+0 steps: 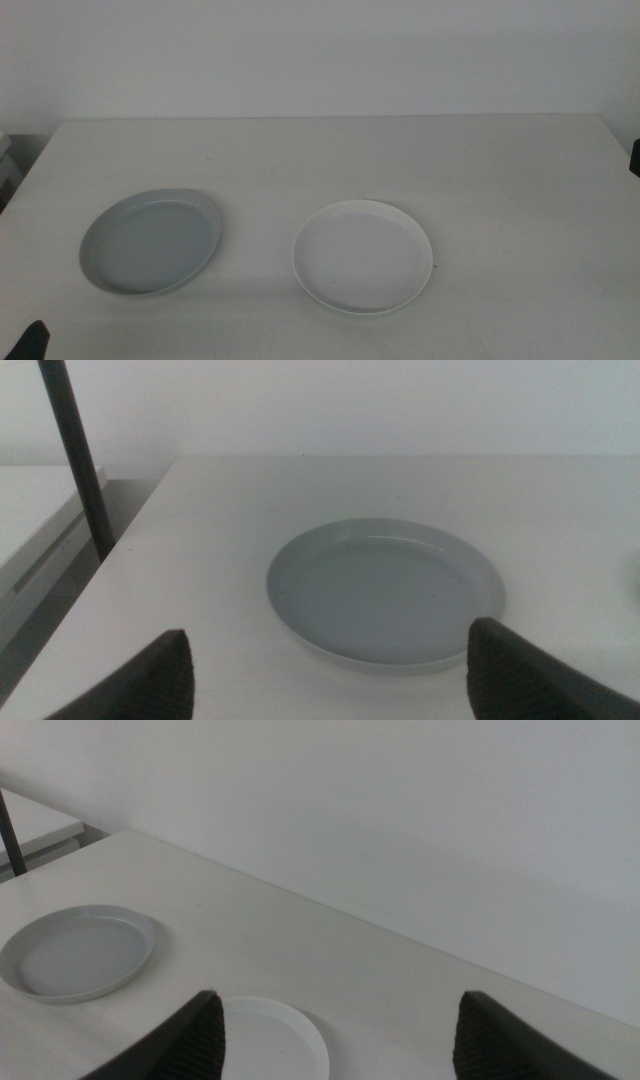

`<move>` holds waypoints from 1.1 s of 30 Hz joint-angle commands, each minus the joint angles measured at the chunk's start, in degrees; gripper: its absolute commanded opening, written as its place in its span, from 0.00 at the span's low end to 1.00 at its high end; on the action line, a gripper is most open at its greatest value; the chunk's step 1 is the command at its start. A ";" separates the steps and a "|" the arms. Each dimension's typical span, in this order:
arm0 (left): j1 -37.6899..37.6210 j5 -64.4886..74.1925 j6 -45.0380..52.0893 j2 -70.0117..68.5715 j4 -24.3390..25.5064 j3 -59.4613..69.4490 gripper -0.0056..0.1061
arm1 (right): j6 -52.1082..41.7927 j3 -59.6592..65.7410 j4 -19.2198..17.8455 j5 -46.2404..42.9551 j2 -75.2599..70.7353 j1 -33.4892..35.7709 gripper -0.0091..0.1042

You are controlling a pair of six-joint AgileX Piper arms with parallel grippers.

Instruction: Stack the three bowls on top of each other.

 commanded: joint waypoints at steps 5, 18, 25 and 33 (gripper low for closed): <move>2.24 -4.92 -2.26 0.95 -1.12 -1.32 0.99 | -0.75 -1.30 0.47 -4.41 0.19 -0.41 0.59; 8.01 15.20 -6.32 40.06 -7.04 -34.32 0.99 | -0.75 -1.30 0.47 -4.41 0.19 -0.41 0.59; 8.01 23.76 -6.32 56.11 -8.67 -46.87 0.99 | -0.75 -1.30 0.47 -4.41 0.19 -0.41 0.59; 8.07 13.21 -5.76 67.19 -5.84 -47.69 0.99 | -0.75 -1.30 0.47 -4.41 0.19 -0.41 0.59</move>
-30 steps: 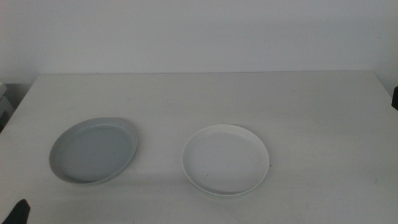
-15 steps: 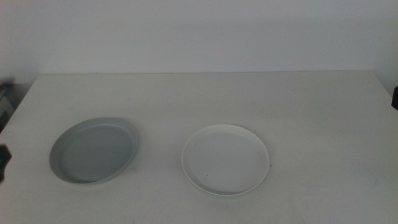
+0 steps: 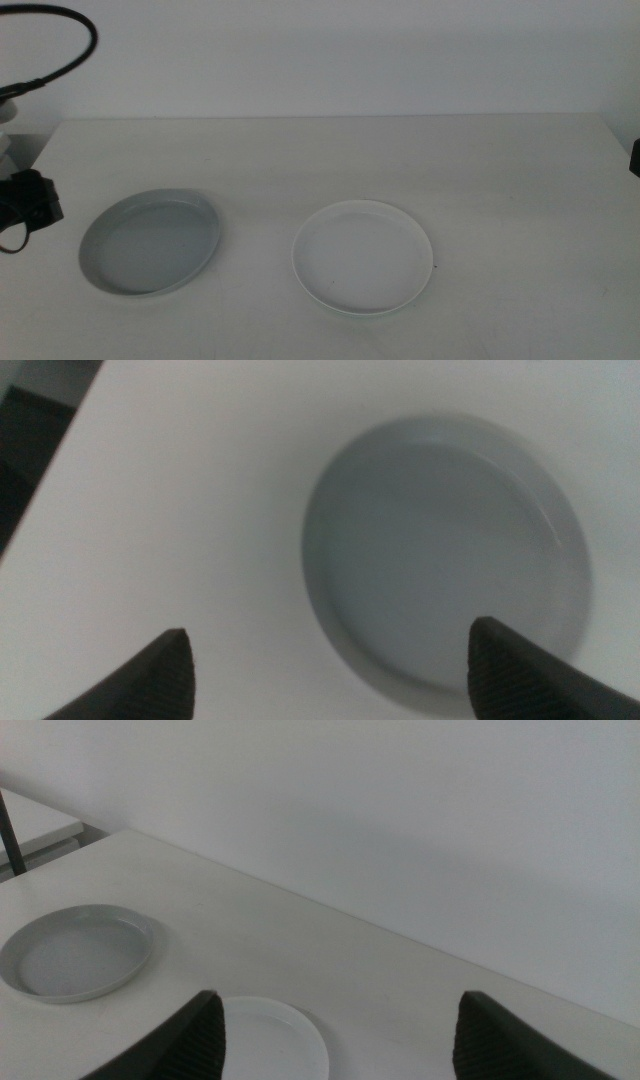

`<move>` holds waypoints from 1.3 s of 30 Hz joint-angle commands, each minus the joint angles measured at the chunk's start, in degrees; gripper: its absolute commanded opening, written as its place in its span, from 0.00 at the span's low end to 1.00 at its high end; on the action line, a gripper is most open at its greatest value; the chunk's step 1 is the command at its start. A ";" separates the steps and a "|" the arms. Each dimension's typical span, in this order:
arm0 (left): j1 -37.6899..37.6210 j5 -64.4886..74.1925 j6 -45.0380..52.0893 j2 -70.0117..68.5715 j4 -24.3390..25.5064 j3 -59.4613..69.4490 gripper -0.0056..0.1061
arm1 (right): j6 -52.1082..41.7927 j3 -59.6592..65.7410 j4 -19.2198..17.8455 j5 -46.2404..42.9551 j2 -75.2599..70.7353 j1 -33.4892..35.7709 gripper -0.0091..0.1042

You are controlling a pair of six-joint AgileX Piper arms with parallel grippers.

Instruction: Stack the three bowls on top of each other.

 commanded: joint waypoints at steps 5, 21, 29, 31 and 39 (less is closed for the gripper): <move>0.08 -3.05 -0.20 7.49 2.41 -6.41 0.99 | -0.75 -1.30 0.47 -4.41 0.19 -0.41 0.59; 0.08 -1.97 17.95 27.50 -2.61 -16.74 0.99 | -0.75 -1.30 0.47 -4.41 0.19 -0.41 0.59; 0.08 -2.87 17.95 35.47 -5.08 -16.74 0.99 | -0.75 -1.30 0.47 -4.41 0.19 -0.41 0.59; 0.08 -2.87 17.95 36.93 -5.80 -16.74 0.98 | -0.75 -1.30 0.47 -4.41 0.19 -0.41 0.59; 0.08 -1.77 17.95 37.94 -6.71 -16.74 0.32 | -0.75 -1.30 0.47 -4.41 0.19 -0.41 0.59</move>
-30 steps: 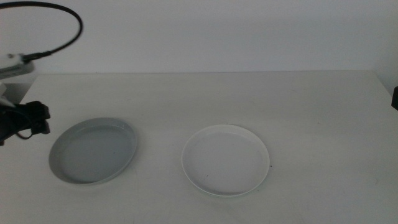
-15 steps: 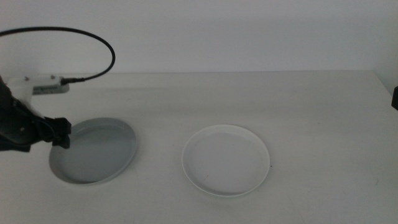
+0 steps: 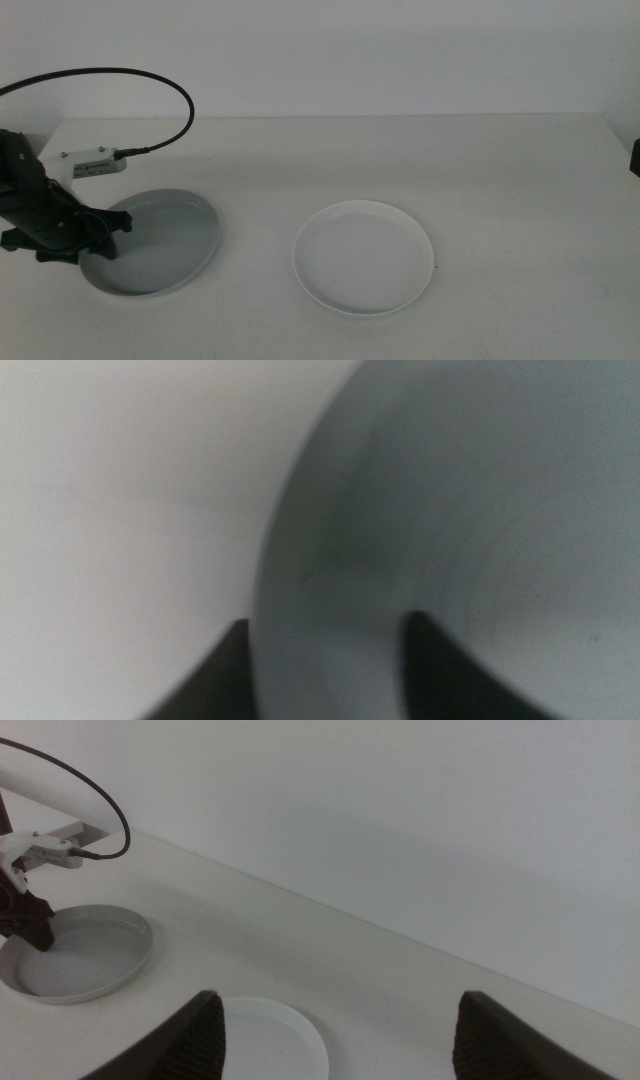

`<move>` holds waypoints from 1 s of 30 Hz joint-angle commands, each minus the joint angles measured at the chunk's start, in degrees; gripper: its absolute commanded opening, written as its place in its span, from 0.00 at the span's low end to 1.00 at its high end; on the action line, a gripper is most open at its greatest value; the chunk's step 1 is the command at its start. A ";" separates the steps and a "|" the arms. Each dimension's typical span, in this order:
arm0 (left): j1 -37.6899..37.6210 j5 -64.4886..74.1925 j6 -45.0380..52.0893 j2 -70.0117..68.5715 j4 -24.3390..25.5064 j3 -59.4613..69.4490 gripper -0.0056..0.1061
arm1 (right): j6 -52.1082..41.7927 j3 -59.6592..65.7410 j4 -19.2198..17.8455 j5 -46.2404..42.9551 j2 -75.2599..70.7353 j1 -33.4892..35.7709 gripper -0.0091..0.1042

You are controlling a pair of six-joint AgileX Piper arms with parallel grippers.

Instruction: Stack the three bowls on top of each other.

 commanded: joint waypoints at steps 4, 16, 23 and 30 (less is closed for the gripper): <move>0.08 5.67 -1.09 -3.65 0.06 -2.45 0.05 | -0.75 -1.30 0.47 -4.41 0.19 -0.41 0.59; -18.64 7.80 -3.19 -15.59 -5.25 -7.11 0.05 | -0.75 -1.30 0.47 -4.41 0.19 -0.41 0.59; -31.09 7.68 -5.34 -6.98 -5.30 -16.37 0.05 | -0.75 -1.30 0.47 -4.41 0.19 -0.41 0.59; -35.36 6.37 -5.88 1.18 -6.51 -22.29 0.05 | -0.75 -1.30 0.47 -4.41 0.19 -0.41 0.59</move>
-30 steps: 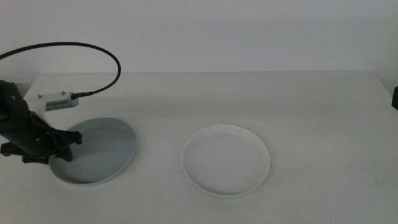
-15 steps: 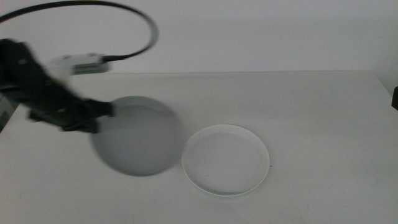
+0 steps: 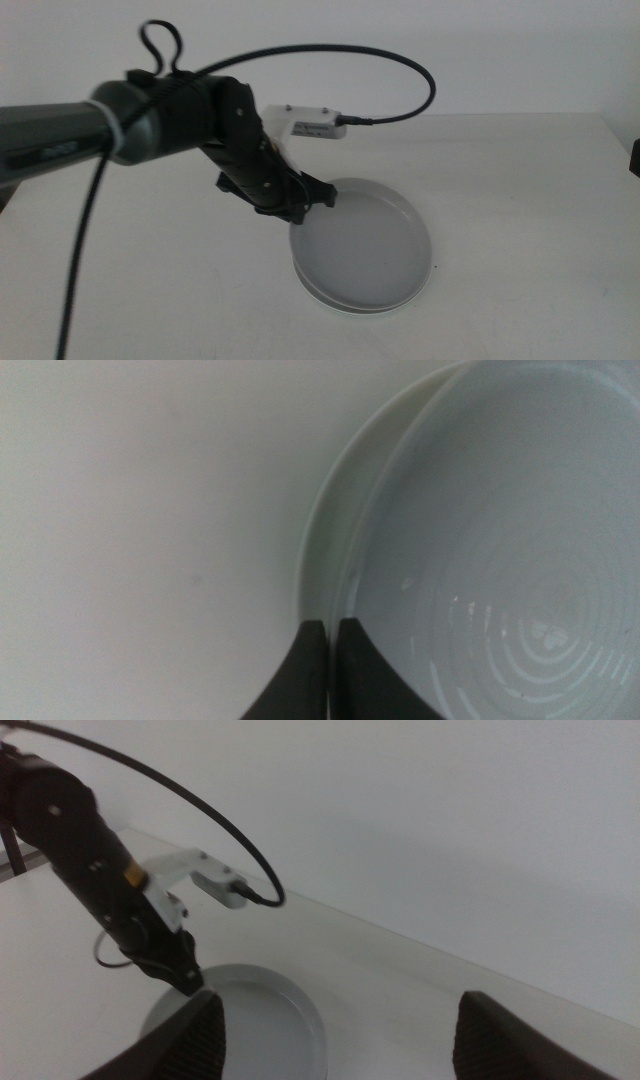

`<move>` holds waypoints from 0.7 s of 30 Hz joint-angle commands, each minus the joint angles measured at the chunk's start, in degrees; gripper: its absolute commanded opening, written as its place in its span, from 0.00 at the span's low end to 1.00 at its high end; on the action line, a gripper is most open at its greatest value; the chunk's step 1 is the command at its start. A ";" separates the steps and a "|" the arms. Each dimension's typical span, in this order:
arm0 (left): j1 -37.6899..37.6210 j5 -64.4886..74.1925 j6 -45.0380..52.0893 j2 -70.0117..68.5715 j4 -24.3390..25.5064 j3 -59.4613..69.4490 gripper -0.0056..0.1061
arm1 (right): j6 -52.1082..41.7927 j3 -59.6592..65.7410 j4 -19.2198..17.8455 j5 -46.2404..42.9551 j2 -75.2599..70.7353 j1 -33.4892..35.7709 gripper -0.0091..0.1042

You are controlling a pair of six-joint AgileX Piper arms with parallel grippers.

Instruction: Stack the three bowls on top of each other.

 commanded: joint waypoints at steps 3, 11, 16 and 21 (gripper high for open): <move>-0.56 -3.89 -0.94 0.08 -2.64 -3.69 0.06 | -0.75 -1.30 0.47 -4.41 0.19 -0.41 0.59; -0.51 -3.61 1.18 -0.01 -1.63 -3.69 0.67 | -0.75 -1.30 0.47 -4.41 0.19 -0.41 0.59; 0.72 -1.89 1.18 -4.50 -1.29 -3.69 0.99 | -0.75 -1.30 0.47 -4.41 0.19 -0.41 0.59; 4.32 -3.27 1.18 -12.13 1.63 -4.66 0.99 | -0.75 -1.30 0.47 -4.41 0.19 -0.41 0.59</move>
